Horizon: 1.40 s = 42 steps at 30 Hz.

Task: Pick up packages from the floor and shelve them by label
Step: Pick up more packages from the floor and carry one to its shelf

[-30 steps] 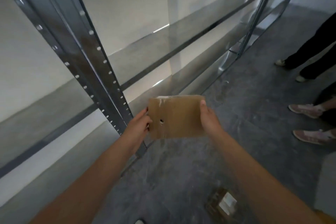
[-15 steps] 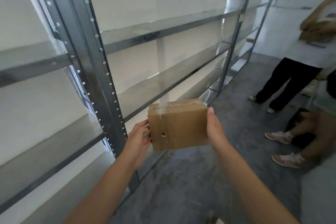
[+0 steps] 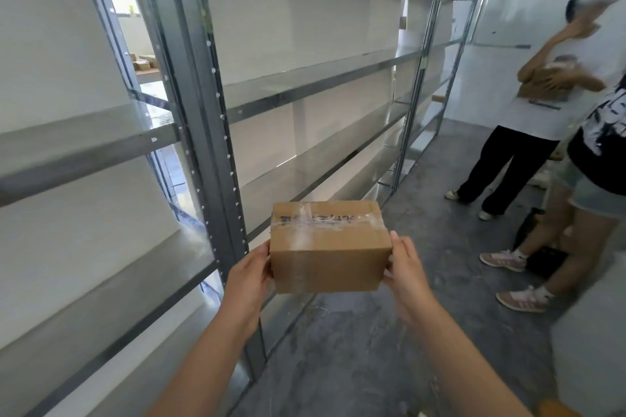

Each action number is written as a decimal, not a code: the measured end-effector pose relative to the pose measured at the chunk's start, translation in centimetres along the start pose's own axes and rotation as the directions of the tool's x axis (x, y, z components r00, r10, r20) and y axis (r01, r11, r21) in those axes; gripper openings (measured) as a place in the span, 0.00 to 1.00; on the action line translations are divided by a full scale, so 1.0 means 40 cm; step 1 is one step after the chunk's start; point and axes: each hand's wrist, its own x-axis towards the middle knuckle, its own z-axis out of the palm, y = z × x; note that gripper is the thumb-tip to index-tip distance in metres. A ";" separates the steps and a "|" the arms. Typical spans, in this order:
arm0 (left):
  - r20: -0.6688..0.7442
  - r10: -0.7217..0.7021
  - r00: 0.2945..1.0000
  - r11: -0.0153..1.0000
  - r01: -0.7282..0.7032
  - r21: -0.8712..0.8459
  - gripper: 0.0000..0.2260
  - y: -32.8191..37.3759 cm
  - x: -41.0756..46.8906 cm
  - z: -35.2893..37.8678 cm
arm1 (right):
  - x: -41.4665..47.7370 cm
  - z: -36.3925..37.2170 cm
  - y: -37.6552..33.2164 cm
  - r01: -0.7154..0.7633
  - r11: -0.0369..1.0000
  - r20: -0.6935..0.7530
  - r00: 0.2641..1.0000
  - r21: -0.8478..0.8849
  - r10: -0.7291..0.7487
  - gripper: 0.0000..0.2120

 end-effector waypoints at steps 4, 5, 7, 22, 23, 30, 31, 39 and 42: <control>-0.022 0.054 0.998 0.999 -0.055 -0.005 0.12 0.015 -0.017 -0.035 | -0.031 0.015 -0.025 0.016 1.000 0.052 0.998 0.026 -0.017 0.18; -0.022 0.073 0.997 0.997 -0.073 0.000 0.13 0.024 -0.019 -0.041 | -0.033 0.019 -0.032 0.037 0.999 0.060 0.997 0.030 -0.039 0.17; -0.018 0.109 0.994 0.994 -0.109 0.023 0.15 0.040 -0.025 -0.049 | -0.034 0.030 -0.048 0.084 0.996 0.066 0.994 0.028 -0.085 0.17; -0.051 0.224 0.973 0.966 -0.215 0.145 0.14 0.019 -0.082 -0.108 | -0.041 0.020 -0.051 0.019 0.985 0.299 0.952 0.170 -0.070 0.14; -0.049 0.222 0.974 0.966 -0.213 0.146 0.14 0.014 -0.083 -0.109 | -0.044 0.014 -0.050 0.023 0.986 0.303 0.950 0.168 -0.073 0.14; -0.051 0.127 0.991 0.989 -0.123 0.076 0.13 -0.018 -0.076 -0.098 | -0.052 -0.003 -0.061 0.152 0.986 0.272 0.948 0.074 -0.166 0.13; -0.051 0.110 0.993 0.994 -0.109 0.011 0.13 -0.022 -0.076 -0.093 | -0.050 -0.004 -0.061 0.180 0.982 0.269 0.945 0.053 -0.188 0.13; -0.045 0.073 0.996 0.988 -0.079 -0.130 0.13 -0.035 -0.088 -0.064 | -0.046 -0.026 -0.065 0.170 0.981 0.291 0.938 0.093 -0.190 0.14; -0.059 0.140 0.988 0.986 -0.145 -0.084 0.13 -0.023 -0.088 -0.058 | -0.041 -0.037 -0.058 0.144 0.988 0.319 0.935 0.060 -0.155 0.14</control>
